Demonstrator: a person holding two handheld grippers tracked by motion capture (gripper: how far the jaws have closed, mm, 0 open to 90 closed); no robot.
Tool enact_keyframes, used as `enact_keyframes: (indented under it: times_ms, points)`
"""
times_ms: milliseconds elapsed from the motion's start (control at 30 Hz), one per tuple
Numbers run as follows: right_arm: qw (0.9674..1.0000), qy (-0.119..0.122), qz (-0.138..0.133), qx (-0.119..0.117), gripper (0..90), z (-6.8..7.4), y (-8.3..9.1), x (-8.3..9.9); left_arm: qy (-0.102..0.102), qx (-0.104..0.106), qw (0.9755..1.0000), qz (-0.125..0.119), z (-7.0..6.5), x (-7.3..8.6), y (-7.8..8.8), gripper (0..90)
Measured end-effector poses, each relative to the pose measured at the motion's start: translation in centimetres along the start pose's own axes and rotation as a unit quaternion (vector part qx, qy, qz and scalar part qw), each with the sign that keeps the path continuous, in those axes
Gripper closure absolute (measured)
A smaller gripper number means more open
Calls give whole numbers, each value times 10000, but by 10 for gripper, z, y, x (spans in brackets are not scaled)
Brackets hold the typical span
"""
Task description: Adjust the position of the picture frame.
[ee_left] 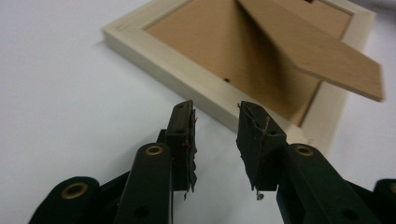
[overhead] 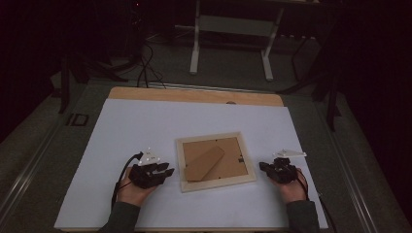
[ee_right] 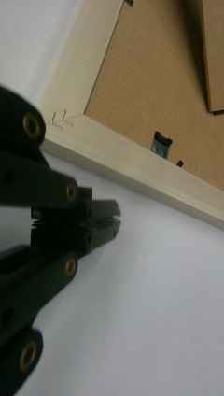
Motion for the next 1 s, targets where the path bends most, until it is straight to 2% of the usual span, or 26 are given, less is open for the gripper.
enact_keyframes:
  times_ms: [133, 167, 333, 533, 1000]
  points:
    - [10000, -21, -10, -56, 900, 2, -1, 0, -52, 105, 9999, 6, -6, 0, -2, 674]
    - [10000, -21, -1, -70, 900, 4, -1, 0, -99, 232, 9997, 3, -10, 0, -3, 681]
    - [9999, 15, 22, -98, 900, 6, -4, 0, -163, 382, 9991, -13, -15, -1, -4, 742]
    - [9999, 68, 72, -131, 900, 11, -7, 1, -251, 653, 9975, -12, -25, 0, -5, 897]
    - [9999, 56, -44, -151, 900, 13, -6, -3, -413, 948, 9946, 101, -44, 4, -11, 900]
Point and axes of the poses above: each handheld gripper's, and its own axes: y roughly backward along the jaws, x roughly out of its underside, z roughly to its left, the point moved 7 cm from there along -y, roughly forward along the jaws, and after that the axes turned 3 degrees about -y, right-handed, at the moved point
